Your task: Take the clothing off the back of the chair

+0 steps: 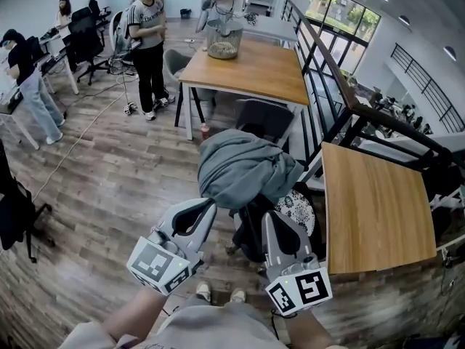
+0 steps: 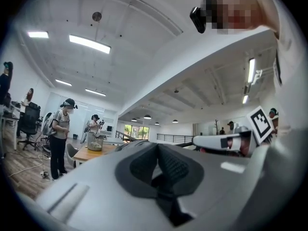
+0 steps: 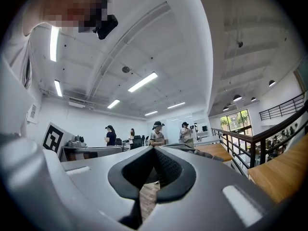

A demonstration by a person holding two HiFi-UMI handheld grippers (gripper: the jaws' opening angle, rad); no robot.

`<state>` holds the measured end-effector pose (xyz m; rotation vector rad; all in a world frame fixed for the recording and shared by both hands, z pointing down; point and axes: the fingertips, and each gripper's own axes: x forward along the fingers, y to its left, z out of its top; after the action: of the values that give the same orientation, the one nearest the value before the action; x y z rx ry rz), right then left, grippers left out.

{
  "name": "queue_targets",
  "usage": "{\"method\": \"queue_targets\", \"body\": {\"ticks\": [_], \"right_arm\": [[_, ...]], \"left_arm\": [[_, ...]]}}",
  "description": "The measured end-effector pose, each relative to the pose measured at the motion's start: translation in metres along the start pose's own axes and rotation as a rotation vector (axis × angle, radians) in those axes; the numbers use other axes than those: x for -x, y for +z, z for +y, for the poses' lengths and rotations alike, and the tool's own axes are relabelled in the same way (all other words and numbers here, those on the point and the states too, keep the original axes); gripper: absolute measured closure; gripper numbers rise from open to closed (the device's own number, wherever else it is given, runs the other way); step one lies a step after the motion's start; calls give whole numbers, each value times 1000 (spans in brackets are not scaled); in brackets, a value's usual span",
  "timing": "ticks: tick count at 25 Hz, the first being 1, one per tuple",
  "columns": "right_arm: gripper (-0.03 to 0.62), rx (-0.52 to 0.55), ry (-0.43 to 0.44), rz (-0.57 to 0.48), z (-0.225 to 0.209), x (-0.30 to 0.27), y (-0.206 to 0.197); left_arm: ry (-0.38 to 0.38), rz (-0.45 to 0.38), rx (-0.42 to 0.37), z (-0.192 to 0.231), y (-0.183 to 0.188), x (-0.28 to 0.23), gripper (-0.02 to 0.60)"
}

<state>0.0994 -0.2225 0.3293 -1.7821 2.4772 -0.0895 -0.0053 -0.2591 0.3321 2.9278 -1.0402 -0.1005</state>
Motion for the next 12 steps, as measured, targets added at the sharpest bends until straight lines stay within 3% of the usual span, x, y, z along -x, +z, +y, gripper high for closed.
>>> {"method": "queue_targets", "body": {"ticks": [6, 12], "right_arm": [[595, 3, 29, 17, -15, -3, -5], [595, 15, 38, -8, -31, -10, 11]], "left_arm": [[-18, -63, 38, -7, 4, -10, 581], [53, -52, 21, 4, 10, -18, 581]]}}
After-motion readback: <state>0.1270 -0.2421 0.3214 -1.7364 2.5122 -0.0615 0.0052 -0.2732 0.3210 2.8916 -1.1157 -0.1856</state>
